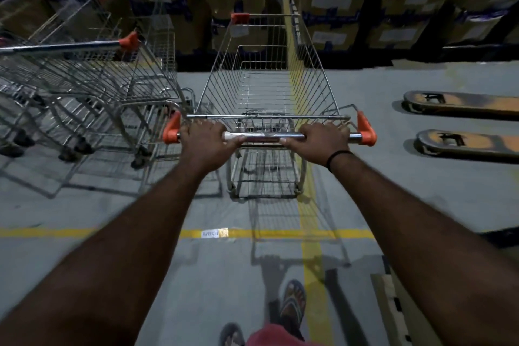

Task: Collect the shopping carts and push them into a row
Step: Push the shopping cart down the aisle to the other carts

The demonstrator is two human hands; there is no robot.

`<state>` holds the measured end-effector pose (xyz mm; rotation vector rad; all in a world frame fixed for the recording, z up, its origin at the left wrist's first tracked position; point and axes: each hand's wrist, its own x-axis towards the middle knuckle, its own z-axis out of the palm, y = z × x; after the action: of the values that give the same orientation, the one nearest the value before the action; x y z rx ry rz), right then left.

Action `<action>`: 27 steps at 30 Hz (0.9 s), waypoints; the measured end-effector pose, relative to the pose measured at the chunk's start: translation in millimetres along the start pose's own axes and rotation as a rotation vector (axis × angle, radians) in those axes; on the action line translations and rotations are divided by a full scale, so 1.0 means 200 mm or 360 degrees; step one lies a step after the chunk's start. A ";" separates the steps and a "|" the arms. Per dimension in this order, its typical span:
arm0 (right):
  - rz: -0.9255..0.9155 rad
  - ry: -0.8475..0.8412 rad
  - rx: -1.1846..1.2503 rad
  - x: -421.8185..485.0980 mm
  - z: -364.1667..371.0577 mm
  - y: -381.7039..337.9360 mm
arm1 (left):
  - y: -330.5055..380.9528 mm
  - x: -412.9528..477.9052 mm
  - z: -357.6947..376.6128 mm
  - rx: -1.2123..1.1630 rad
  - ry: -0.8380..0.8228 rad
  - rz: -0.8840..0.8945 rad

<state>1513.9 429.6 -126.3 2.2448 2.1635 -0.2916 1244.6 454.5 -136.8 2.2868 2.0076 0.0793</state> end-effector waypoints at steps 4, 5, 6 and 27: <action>0.0029 0.0035 -0.0007 -0.09 0.01 -0.03 | -0.02 -0.05 -0.01 -0.0075 -0.0041 0.0000; 0.0036 0.0030 -0.0007 -0.10 0.00 -0.03 | -0.01 -0.07 -0.01 -0.0091 -0.0033 0.0003; 0.0040 0.0023 -0.0013 -0.11 -0.01 -0.02 | 0.00 -0.08 -0.02 -0.0098 -0.0021 0.0005; 0.0007 0.0025 -0.0029 -0.34 0.01 -0.09 | -0.06 -0.35 -0.04 -0.0087 -0.0007 0.0028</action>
<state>1494.4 363.1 -116.1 2.2496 2.1589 -0.2541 1222.2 387.9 -128.8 2.2698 1.9584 0.1288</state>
